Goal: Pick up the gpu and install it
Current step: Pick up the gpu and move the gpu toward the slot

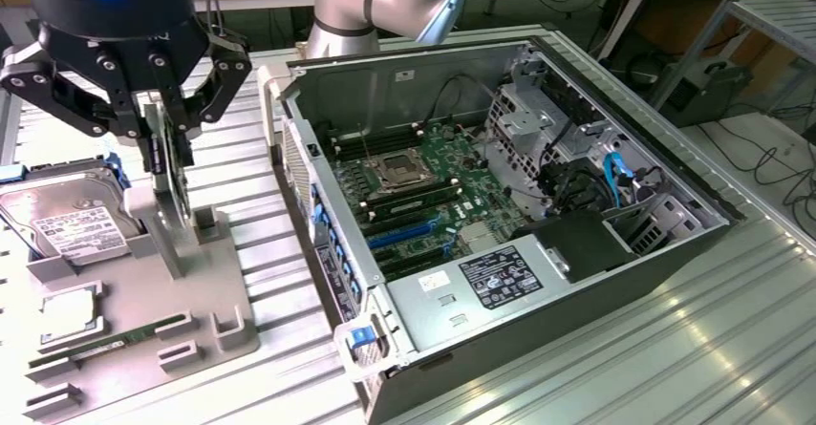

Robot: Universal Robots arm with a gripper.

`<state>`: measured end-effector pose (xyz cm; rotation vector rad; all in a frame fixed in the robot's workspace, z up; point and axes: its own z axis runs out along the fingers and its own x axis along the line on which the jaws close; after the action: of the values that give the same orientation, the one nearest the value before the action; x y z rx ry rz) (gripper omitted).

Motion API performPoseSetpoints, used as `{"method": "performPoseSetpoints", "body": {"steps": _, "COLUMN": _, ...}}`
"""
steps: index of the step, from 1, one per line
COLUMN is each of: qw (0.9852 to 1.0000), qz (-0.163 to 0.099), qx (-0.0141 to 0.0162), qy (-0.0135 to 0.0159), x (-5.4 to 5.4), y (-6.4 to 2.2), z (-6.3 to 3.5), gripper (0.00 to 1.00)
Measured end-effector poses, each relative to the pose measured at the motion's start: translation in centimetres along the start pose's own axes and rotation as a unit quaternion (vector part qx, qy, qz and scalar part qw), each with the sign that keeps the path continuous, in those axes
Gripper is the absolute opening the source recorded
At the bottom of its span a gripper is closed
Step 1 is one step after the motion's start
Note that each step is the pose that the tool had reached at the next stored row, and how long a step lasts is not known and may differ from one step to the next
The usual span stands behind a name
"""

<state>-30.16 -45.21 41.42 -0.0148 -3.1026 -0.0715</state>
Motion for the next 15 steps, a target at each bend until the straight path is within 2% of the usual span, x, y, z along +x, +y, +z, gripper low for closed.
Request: {"method": "performPoseSetpoints", "body": {"steps": 15, "qw": 1.0000, "qz": 0.000, "qx": 0.0000, "qy": 0.0001, "x": 0.1, "y": 0.11, "z": -2.50, "gripper": 0.27}}
